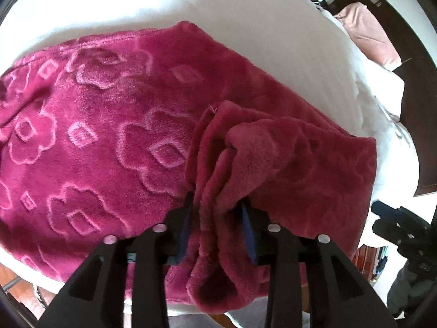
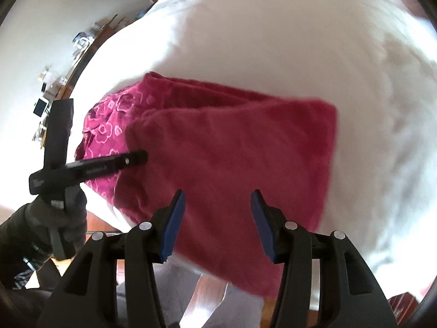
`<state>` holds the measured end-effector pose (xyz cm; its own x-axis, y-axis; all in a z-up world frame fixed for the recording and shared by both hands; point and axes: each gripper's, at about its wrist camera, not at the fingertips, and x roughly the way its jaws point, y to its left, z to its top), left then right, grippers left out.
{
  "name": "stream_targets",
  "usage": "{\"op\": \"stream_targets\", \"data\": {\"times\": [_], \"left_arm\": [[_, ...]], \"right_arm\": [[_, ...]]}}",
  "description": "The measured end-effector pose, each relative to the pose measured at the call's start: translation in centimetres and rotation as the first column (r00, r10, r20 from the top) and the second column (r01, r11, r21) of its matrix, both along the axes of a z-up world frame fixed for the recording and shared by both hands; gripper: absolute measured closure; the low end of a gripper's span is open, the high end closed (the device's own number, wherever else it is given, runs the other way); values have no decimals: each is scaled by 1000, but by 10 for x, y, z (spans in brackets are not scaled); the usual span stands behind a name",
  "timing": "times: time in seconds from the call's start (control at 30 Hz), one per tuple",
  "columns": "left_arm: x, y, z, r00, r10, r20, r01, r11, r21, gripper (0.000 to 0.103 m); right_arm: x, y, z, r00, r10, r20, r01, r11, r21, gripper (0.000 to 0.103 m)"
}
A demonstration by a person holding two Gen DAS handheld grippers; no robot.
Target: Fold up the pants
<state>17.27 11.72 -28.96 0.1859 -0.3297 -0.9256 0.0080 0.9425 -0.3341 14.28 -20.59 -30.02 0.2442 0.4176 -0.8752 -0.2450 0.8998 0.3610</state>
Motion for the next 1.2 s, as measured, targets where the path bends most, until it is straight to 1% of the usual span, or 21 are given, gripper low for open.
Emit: {"op": "stream_targets", "data": {"times": [0.03,0.1,0.17,0.23,0.3,0.4,0.5,0.6,0.67,0.73,0.8,0.83,0.93,1.0,1.03,1.1,1.2], "left_arm": [[3,-5,0,1000,1,0,-1,1000,0,64],[2,-2,3,1000,-4,6,4,1000,11,58],[-5,9,7,1000,-16,15,16,999,32,54],[-11,17,10,999,-30,18,30,999,34,53],[-16,19,11,999,-46,20,45,998,46,53],[-26,30,11,999,-48,12,47,998,52,52],[-31,46,11,1000,-23,4,23,999,43,51],[-36,70,16,1000,24,4,-24,999,38,51],[-39,92,20,998,63,10,-63,997,43,51],[-41,111,23,995,97,15,-97,994,52,50],[-42,139,27,990,142,26,-143,987,67,45],[-43,153,29,986,166,33,-168,983,73,45],[-45,189,35,969,240,52,-244,965,93,41],[-47,209,38,957,283,65,-288,952,104,34],[-49,221,39,950,304,73,-310,944,112,33],[-51,245,42,935,342,90,-352,927,131,32],[-53,279,42,914,394,98,-405,901,154,32]], "right_arm": [[7,5,-3,1000,0,5,0,1000,-16,52],[22,6,-12,999,-32,2,33,999,-42,52],[37,4,-25,996,-82,-22,81,995,-59,52],[48,5,-37,994,-102,-46,99,992,-72,52],[55,9,-49,994,-92,-55,86,991,-105,52],[57,18,-58,996,-79,-51,70,986,-152,52],[58,27,-55,996,-78,-41,69,979,-194,52],[52,36,-38,997,-82,-6,79,975,-209,52],[45,50,-24,998,-67,21,70,978,-195,52],[38,70,-16,999,-24,32,29,983,-181,52],[33,97,-12,998,47,34,-41,985,-169,52],[30,108,-12,997,75,30,-69,985,-160,52],[27,148,-17,987,162,11,-159,976,-150,52],[24,171,-25,980,200,-2,-198,968,-155,52],[24,179,-29,977,213,-7,-211,963,-165,52],[25,193,-39,975,222,-22,-223,957,-185,52],[32,202,-55,977,208,-57,-215,949,-230,52]]}}
